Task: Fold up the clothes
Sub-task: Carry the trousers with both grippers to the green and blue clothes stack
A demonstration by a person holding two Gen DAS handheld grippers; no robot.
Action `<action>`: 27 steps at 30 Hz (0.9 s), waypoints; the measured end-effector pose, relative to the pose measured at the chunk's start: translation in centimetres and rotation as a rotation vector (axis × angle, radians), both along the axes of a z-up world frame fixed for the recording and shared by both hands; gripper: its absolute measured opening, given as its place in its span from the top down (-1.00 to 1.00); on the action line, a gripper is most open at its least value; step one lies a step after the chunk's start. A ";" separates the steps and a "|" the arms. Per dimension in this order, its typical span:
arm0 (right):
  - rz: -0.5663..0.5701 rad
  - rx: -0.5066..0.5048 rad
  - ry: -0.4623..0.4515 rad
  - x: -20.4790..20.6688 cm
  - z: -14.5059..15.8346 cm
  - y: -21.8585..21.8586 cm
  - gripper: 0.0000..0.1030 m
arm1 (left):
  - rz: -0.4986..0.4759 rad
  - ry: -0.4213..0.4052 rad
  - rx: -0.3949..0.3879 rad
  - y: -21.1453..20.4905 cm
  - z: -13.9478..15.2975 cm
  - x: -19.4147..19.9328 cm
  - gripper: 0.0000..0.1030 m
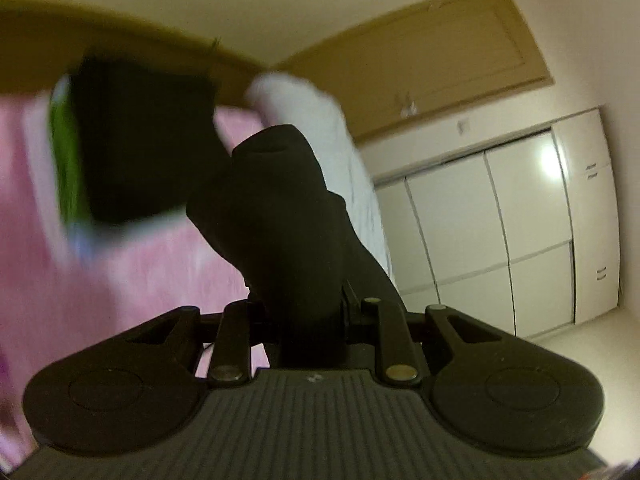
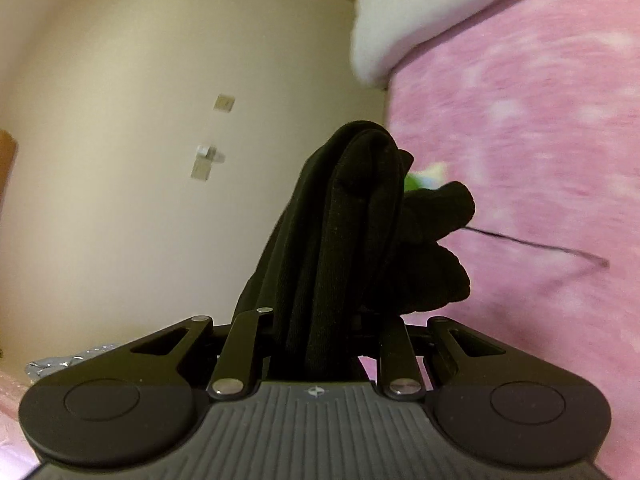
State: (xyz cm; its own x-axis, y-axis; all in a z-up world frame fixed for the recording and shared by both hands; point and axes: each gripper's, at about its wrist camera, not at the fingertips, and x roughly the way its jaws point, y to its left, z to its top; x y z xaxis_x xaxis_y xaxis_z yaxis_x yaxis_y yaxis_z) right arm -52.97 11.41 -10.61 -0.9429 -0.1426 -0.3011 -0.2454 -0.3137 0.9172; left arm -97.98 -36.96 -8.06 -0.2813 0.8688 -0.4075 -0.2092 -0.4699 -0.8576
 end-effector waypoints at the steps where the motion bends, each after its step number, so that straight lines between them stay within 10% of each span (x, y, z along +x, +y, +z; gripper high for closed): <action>1: 0.013 0.009 0.008 -3.2 0.3 -0.3 0.58 | 0.010 0.019 0.011 -0.1 0.5 -2.7 0.60; 10: 0.093 0.077 0.069 -22.8 0.7 -0.6 0.57 | 0.056 0.115 0.042 0.2 -1.3 -17.8 0.59; 17: 0.124 -0.023 -0.070 -27.2 -9.8 0.7 0.55 | 0.075 -0.011 -0.102 1.4 -13.8 -21.2 0.56; 20: 0.122 -0.106 -0.137 -27.5 -14.9 0.5 0.62 | 0.112 -0.041 -0.029 0.7 -15.1 -21.2 0.55; 27: 0.116 0.015 -0.053 -25.2 -11.3 -0.2 0.51 | 0.067 0.078 -0.048 3.3 -13.4 -20.0 0.53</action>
